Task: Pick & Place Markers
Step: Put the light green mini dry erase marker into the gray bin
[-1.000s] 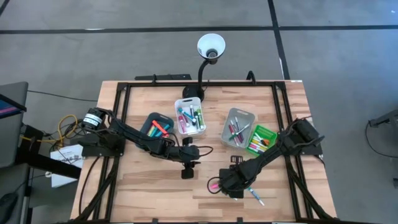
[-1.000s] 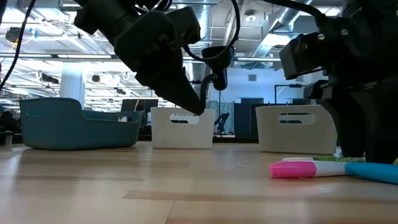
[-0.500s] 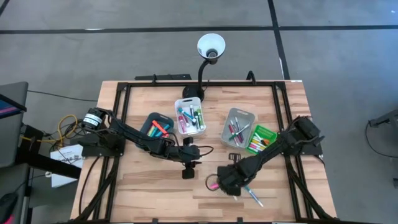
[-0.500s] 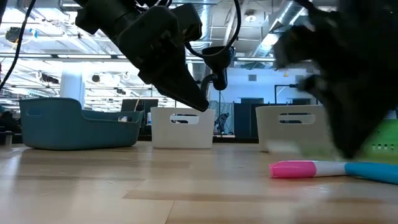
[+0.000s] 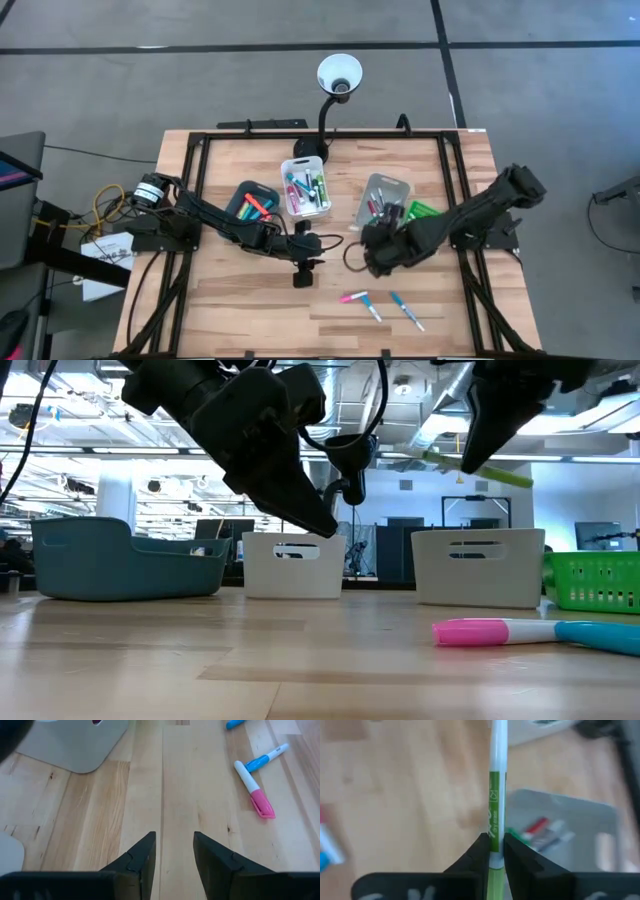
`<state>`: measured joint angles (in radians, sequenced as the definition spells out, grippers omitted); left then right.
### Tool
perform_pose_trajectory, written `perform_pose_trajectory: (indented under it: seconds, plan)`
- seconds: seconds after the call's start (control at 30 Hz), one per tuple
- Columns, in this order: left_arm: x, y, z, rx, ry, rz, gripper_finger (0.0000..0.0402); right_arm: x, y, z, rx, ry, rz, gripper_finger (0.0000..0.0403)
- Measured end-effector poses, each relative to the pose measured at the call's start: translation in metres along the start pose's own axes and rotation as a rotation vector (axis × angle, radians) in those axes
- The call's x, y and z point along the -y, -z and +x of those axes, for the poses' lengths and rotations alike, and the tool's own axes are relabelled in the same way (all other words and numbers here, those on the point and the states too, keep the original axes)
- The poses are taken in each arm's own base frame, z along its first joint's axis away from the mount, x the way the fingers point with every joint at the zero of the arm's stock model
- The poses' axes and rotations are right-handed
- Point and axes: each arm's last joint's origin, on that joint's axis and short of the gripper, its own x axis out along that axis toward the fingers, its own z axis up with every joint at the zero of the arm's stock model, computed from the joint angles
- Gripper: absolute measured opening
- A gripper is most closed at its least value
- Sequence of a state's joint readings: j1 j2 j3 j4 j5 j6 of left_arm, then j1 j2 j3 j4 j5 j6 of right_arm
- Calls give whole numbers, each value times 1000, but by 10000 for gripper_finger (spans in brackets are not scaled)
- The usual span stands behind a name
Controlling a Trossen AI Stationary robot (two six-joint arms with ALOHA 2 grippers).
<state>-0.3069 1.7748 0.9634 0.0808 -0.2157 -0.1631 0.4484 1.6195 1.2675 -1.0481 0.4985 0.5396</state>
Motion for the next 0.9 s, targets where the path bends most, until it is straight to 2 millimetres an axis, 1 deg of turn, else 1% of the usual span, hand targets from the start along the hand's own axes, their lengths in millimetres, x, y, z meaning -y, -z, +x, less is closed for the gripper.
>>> perform_pose_trajectory:
  seconds: [0.07,0.17,0.3,0.4,0.47,0.57,0.7,0.83,0.9]
  plan:
    - [0,0,0,3,0,-1,127,15,1,-4,-14,41,16,31]
    - [0,-1,0,5,1,-1,127,35,0,-3,-60,79,41,17]
    - [0,-1,0,7,2,-2,127,55,-3,9,-130,125,78,23]
    - [0,-1,0,11,2,-2,127,66,-8,26,-205,127,109,38]
    - [0,-1,0,11,3,-3,127,72,-10,39,-253,145,125,40]
    - [0,-1,0,14,5,-3,127,79,-13,60,-330,153,143,30]
    - [0,-1,0,15,5,-3,127,87,-12,88,-477,109,181,19]
    - [0,-1,0,16,5,-3,127,91,-10,113,-589,68,169,36]
    - [0,-2,0,16,5,-4,127,92,-8,122,-629,66,144,43]
